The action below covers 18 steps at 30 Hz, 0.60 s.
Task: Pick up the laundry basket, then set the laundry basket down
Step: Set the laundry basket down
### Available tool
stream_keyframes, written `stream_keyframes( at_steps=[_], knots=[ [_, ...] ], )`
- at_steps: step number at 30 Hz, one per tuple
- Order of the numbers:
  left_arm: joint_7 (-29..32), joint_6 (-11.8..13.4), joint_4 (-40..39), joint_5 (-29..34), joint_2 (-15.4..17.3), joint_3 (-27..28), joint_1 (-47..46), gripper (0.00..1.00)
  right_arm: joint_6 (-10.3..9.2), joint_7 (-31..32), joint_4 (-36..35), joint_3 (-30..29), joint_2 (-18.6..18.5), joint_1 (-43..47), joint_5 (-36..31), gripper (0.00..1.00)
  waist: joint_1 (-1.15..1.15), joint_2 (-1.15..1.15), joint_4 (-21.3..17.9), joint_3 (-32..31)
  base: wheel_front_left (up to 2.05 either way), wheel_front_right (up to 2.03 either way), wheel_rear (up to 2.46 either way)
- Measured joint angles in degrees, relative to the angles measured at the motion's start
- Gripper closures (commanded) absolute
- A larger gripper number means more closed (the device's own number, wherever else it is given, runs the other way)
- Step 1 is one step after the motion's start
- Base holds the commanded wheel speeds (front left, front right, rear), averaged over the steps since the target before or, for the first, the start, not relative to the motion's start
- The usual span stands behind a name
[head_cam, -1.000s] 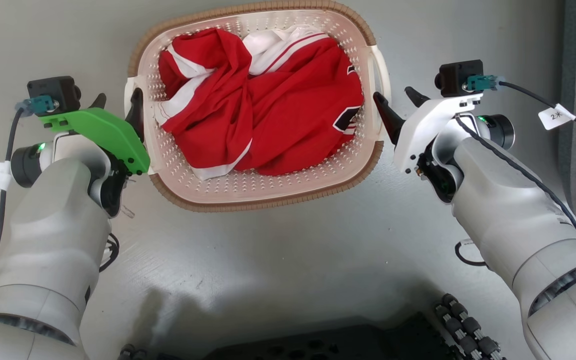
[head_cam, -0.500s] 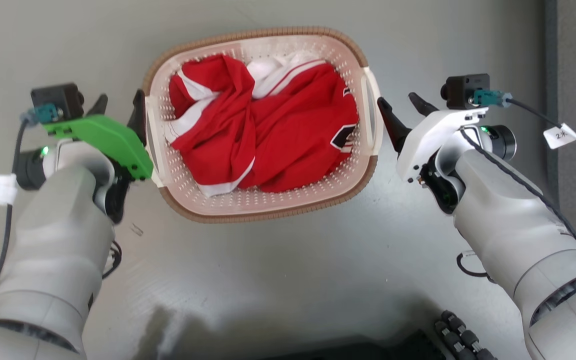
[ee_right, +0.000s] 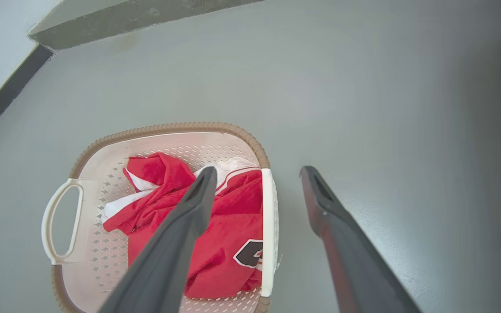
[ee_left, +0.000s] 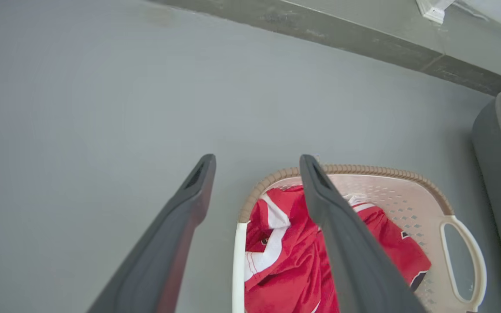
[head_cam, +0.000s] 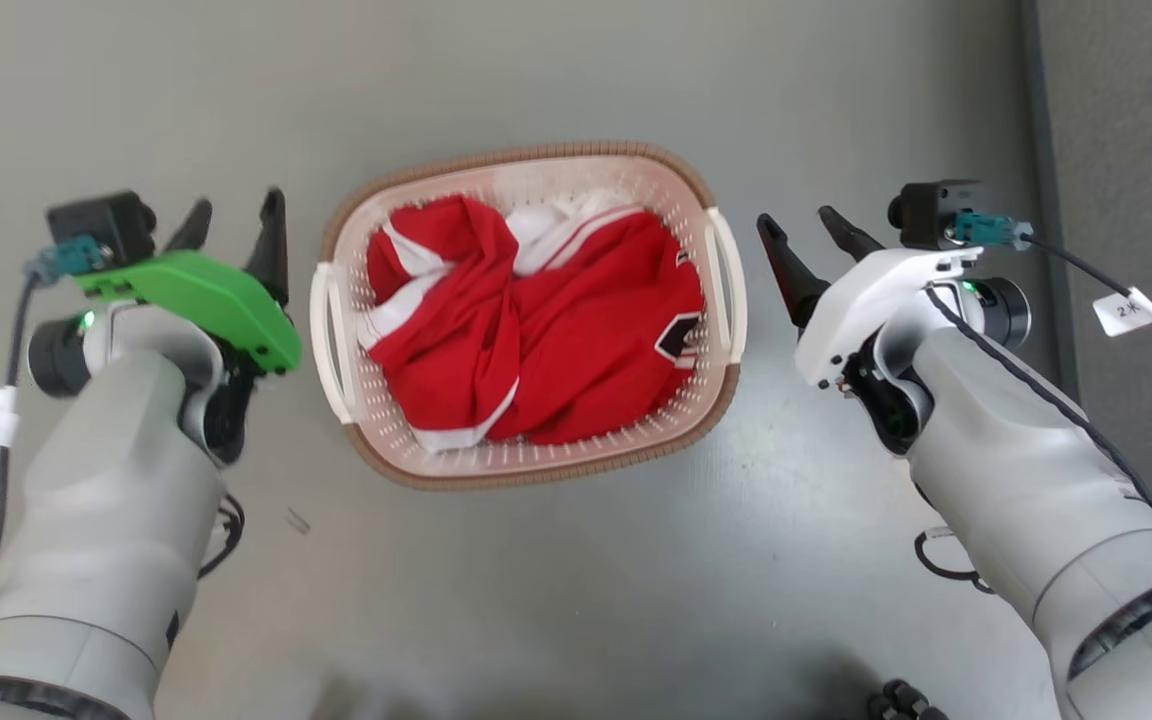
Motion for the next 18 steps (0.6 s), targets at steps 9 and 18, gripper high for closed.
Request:
stream_keyframes(
  at_steps=[9,18],
  knots=[
    [0.0,2.12,-10.72,4.0,2.4,5.95,3.2,0.0,-0.19,0.0,-9.65,-5.15,-3.3,1.46,-1.05,0.0,0.0,0.0,0.12,-6.2,0.0,0.0,0.0],
    [0.0,5.15,-21.89,10.32,3.48,9.83,7.55,0.0,-2.72,0.0,-18.97,-10.54,-5.64,4.93,-4.53,0.0,0.0,0.0,0.08,-11.4,0.0,0.0,0.0]
  ],
)
